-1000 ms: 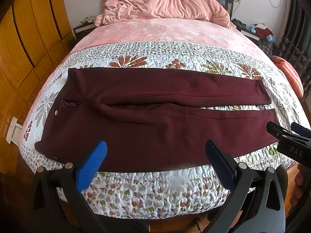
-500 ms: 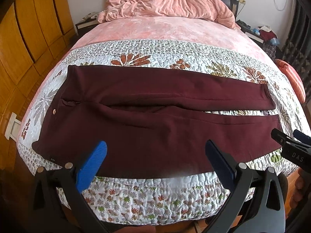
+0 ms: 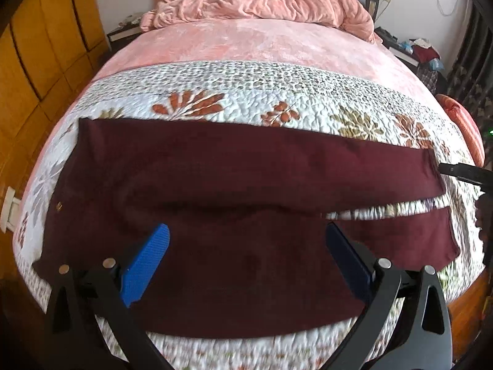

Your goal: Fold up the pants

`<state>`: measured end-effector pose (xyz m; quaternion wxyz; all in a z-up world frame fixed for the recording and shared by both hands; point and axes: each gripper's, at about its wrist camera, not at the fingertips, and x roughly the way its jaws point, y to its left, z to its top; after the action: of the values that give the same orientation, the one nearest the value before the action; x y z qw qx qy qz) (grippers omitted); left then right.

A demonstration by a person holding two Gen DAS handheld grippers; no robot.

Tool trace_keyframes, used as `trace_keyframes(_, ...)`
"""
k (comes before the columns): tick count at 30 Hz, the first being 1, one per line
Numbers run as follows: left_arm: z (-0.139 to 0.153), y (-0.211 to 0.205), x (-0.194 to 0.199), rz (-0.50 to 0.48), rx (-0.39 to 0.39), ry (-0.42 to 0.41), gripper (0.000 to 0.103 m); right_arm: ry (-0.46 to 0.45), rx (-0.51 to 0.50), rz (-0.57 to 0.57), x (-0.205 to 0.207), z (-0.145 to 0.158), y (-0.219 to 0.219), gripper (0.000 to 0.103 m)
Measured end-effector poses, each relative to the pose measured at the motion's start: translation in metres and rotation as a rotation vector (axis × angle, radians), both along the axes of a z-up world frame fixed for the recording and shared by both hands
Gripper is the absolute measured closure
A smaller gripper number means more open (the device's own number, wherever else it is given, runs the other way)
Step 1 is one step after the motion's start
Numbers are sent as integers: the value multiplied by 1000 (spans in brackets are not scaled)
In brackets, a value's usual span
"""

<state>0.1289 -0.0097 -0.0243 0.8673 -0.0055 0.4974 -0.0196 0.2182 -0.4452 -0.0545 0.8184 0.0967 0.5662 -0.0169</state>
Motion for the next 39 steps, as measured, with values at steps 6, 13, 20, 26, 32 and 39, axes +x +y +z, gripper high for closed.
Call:
trace_keyframes(6, -15, -21, 61, -32, -54, 39, 3, 80, 23, -8, 55, -46, -51, 4)
trace_keyframes(13, -36, -48, 100, -84, -82, 45, 3, 76, 170, 35, 75, -81, -68, 8)
trace_keyframes(20, -55, -79, 122, -145, -61, 58, 3, 23, 115, 92, 75, -76, -64, 62)
trace_keyframes(26, -68, -103, 150, -288, -65, 70, 3, -95, 210, 150, 52, -41, -76, 82)
trace_keyframes(32, -83, -142, 176, -583, -12, 6, 3, -229, 228, 235, 24, 9, -73, 82)
trace_keyframes(39, -105, -175, 216, -846, -163, 169, 3, -302, 228, 293, 7, 41, -71, 82)
